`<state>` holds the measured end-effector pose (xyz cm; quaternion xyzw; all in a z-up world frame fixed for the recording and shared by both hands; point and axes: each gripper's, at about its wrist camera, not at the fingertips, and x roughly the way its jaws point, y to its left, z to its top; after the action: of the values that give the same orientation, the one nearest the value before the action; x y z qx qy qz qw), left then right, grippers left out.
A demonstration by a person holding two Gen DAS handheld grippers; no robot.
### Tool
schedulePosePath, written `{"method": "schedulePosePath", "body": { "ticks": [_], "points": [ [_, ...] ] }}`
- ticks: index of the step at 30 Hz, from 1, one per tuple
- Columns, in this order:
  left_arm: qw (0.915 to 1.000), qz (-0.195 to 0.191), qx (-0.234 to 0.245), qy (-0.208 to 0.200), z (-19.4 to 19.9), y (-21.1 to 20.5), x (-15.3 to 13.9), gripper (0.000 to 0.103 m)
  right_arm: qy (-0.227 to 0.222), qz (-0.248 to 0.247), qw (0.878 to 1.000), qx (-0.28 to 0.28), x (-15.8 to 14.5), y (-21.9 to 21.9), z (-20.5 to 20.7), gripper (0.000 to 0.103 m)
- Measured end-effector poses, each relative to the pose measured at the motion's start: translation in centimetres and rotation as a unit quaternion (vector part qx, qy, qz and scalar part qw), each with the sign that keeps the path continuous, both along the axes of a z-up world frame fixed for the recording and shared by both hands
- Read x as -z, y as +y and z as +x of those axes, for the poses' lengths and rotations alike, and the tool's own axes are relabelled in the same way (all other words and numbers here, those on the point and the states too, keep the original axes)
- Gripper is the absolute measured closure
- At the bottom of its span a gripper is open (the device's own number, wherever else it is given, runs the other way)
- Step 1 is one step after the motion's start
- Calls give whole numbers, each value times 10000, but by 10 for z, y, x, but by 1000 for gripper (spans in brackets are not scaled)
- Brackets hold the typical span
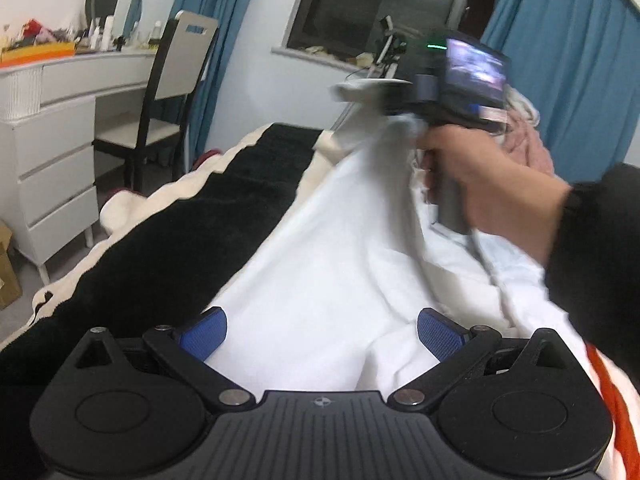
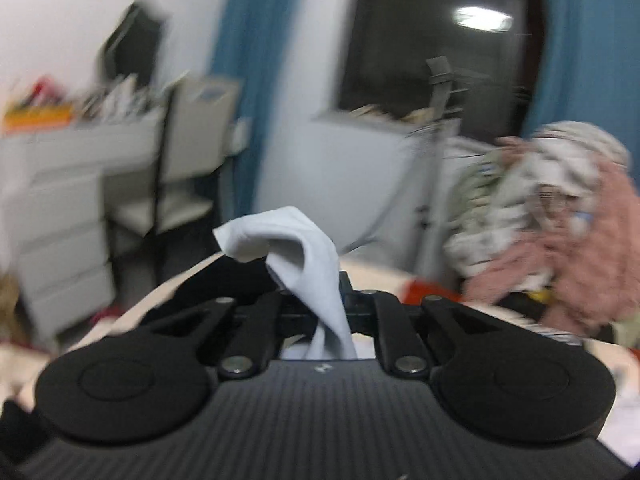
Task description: Fold clothes
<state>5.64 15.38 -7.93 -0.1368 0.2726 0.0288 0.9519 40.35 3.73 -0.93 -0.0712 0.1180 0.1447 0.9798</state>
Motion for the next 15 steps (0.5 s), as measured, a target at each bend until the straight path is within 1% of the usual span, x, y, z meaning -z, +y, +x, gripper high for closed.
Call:
{"method": "schedulePosePath", "body": {
  "ticks": [2,4,6,8,10,11,12,13,14,15],
  "points": [
    [9999,90,59,-116,-6,-8,-6,1,-190,344,9984,405,-13,-48,-5,93],
    [9995,105,135,-248,-12,-15,-10,1,-287,621,9936,898,-15,-95,-8,93],
    [9993,31,220,-300,-15,-20,-12,1,-271,958,9844,1447,-8,-145,-9,93],
    [9989,-11,328,-329,-15,-25,-10,1,-209,1163,9746,1904,8,-187,-12,93],
    [9987,60,396,-313,-12,-30,-7,1,38,1126,9695,2175,34,-217,-10,91],
    [9985,61,452,-294,-10,-33,-4,1,264,1180,9678,2207,46,-229,-8,91],
    [9984,50,503,-265,-7,-35,-2,1,527,1280,9656,2201,58,-241,-5,87],
    [9983,80,534,-237,-4,-37,1,1,788,1365,9626,2204,70,-250,-3,72],
    [9981,111,564,-209,-1,-40,3,1,960,1432,9605,2186,77,-255,-3,60],
    [9980,172,574,-195,1,-43,4,1,1052,1495,9596,2140,82,-258,-6,30]
  ]
}}
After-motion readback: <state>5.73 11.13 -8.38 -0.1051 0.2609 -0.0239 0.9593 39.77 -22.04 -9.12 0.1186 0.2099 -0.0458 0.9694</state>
